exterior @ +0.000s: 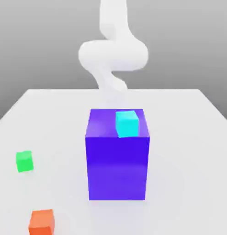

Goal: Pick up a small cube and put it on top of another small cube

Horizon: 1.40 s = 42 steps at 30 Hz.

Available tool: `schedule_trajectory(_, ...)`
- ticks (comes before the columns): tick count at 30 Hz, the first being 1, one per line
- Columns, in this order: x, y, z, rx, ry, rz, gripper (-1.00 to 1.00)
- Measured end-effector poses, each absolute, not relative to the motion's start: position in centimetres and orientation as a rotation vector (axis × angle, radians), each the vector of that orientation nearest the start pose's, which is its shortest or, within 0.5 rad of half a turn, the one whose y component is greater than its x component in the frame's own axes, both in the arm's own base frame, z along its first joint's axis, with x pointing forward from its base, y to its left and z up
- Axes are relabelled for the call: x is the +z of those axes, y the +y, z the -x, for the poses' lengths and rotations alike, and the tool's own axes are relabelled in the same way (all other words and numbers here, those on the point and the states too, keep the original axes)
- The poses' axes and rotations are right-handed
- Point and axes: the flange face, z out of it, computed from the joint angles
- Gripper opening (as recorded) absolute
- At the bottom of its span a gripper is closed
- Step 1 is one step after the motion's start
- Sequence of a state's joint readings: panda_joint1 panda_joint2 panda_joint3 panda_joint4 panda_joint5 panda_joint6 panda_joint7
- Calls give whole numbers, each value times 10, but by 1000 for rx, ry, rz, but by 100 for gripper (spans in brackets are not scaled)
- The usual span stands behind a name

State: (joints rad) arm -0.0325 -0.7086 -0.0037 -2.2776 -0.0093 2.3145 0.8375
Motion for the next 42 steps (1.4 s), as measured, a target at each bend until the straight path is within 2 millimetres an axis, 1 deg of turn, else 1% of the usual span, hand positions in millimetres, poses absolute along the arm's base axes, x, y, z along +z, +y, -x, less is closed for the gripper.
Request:
schedule_trajectory(4, 653, -43, -426, -874, 1309, 2438, 0)
schedule_trajectory(9, 597, -86, -476, -748, 1520, 2414, 0)
schedule_trajectory(14, 531, -134, -514, -614, 1727, 2366, 0)
schedule_trajectory(18, 472, -180, -534, -503, 1900, 2302, 0)
schedule_trajectory(20, 441, -204, -539, -446, 1987, 2262, 0)
schedule_trajectory(23, 392, -232, -546, -355, 2093, 2211, 0)
schedule_trajectory(26, 341, -259, -547, -264, 2199, 2150, 0)
schedule_trajectory(29, 289, -287, -541, -170, 2306, 2076, 0)
schedule_trajectory(33, 216, -320, -525, -42, 2441, 1965, 0)
schedule_trajectory(35, 182, -328, -520, -11, 2473, 1935, 0)
schedule_trajectory(37, 148, -330, -519, -3, 2480, 1927, 0)
schedule_trajectory(38, 135, -330, -518, -1, 2482, 1926, -100)
schedule_trajectory(42, 135, -330, -519, -2, 2481, 1926, -100)
